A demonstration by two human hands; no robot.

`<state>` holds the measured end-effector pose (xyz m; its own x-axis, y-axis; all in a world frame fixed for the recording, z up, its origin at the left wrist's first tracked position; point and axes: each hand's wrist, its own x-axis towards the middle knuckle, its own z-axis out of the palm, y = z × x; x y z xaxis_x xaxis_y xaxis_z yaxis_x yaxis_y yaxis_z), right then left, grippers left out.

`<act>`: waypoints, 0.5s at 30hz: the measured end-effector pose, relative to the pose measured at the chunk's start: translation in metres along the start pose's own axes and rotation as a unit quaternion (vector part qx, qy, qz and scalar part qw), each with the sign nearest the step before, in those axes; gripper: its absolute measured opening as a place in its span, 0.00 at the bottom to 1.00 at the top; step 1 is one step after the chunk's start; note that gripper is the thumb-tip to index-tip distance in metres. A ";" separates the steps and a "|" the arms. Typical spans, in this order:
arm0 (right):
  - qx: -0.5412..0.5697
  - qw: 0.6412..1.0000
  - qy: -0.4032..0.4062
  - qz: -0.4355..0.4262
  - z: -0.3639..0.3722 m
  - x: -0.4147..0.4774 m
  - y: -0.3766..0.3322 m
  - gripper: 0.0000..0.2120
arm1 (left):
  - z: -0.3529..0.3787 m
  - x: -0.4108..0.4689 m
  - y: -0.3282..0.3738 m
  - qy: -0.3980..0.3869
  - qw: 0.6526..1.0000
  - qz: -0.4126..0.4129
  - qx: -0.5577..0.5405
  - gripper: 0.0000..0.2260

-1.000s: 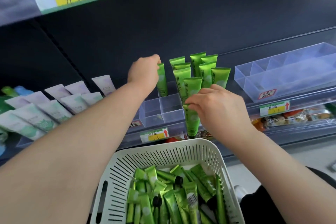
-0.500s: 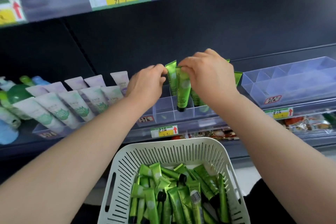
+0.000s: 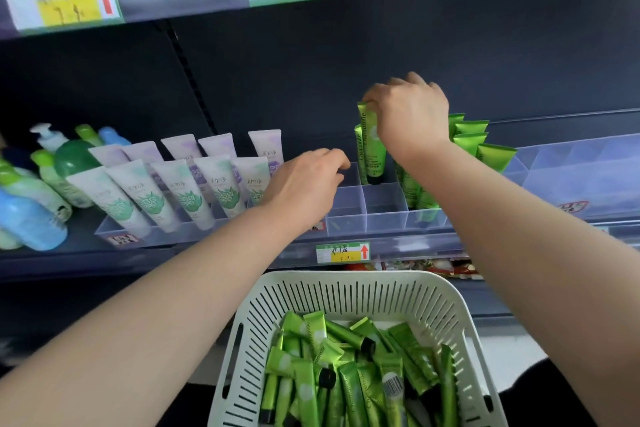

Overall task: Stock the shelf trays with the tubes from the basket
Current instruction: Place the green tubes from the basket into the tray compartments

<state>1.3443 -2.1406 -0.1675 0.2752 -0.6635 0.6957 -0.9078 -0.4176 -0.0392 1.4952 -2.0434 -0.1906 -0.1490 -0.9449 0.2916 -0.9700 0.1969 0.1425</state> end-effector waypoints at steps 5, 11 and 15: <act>-0.019 1.000 -0.007 0.011 0.008 -0.001 0.002 0.13 | 0.005 0.004 0.005 0.002 1.000 0.012 -0.012 0.11; -0.013 0.996 -0.085 0.008 0.022 -0.013 0.001 0.13 | 0.008 0.007 0.005 -0.010 1.000 0.011 -0.012 0.11; -0.028 0.990 -0.135 -0.009 0.022 -0.015 0.000 0.16 | 0.011 0.006 0.002 -0.015 1.000 0.012 -0.007 0.11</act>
<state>1.3468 -2.1441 -0.1940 0.3587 -0.8016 0.4783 -0.9163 -0.4001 0.0167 1.4900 -2.0520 -0.1993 -0.1783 -0.9471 0.2670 -0.9634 0.2233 0.1485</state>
